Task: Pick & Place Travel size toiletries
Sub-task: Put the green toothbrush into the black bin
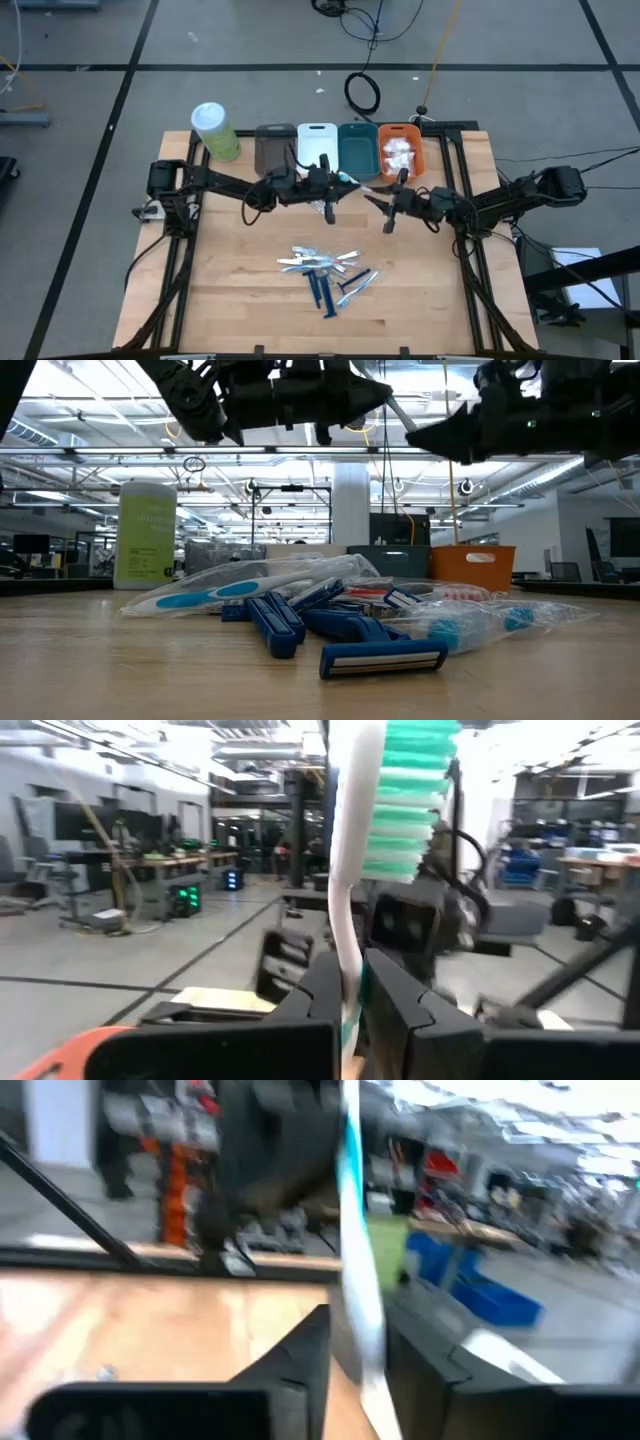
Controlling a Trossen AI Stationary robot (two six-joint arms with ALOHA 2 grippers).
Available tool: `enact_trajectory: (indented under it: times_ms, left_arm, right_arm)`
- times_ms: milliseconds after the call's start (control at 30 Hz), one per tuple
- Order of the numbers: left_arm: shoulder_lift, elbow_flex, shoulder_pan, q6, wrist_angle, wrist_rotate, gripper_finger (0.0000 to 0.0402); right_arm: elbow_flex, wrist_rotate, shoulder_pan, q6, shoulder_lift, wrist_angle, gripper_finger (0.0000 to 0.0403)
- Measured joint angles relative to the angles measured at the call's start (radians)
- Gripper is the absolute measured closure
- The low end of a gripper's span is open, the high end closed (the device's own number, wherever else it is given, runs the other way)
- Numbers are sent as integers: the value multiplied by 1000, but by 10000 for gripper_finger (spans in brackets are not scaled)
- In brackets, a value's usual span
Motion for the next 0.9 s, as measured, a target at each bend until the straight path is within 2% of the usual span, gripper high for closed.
enact_trajectory:
  times_ms: [200, 367, 533, 633, 733, 900]
  left_arm:
    - [-61, 0, 21, -7, -137, -72, 394]
    - [-80, 0, 53, -88, -239, -176, 389]
    - [-81, 13, 118, -205, -309, -190, 393]
    - [-79, 91, 160, -263, -501, -183, 390]
    - [-55, 200, 183, -259, -699, -168, 394]
    - [-32, 290, 188, -180, -777, -166, 391]
  right_arm:
    - [3, 18, -8, 54, -35, -111, 238]
    - [3, 22, -31, 98, -127, -218, 202]
    - [3, 23, -49, 124, -227, -316, 196]
    - [3, 23, -58, 133, -262, -343, 199]
    - [3, 23, -65, 133, -272, -364, 201]
    - [3, 21, -80, 132, -268, -400, 202]
